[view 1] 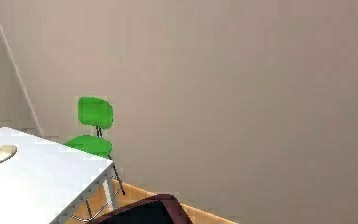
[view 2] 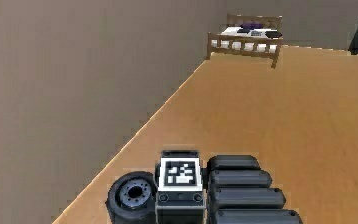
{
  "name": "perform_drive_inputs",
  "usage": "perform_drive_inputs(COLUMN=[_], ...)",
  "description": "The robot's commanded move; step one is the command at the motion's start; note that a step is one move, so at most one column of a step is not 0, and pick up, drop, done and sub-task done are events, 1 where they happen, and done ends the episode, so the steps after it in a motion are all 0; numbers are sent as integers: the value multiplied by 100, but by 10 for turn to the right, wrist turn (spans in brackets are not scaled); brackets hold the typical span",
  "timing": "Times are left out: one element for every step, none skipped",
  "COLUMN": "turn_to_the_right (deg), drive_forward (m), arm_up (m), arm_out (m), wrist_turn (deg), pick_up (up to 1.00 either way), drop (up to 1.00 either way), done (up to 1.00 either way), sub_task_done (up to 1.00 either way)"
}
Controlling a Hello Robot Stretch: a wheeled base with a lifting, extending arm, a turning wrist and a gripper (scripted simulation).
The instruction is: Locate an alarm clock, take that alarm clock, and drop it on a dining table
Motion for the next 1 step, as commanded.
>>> perform_drive_inputs(turn_to_the_right=[450], drive_forward=[0], arm_up=[0], arm_out=[0], wrist_turn=[0], pick_up=[0], drop=[0], done=[0], sub_task_done=[0])
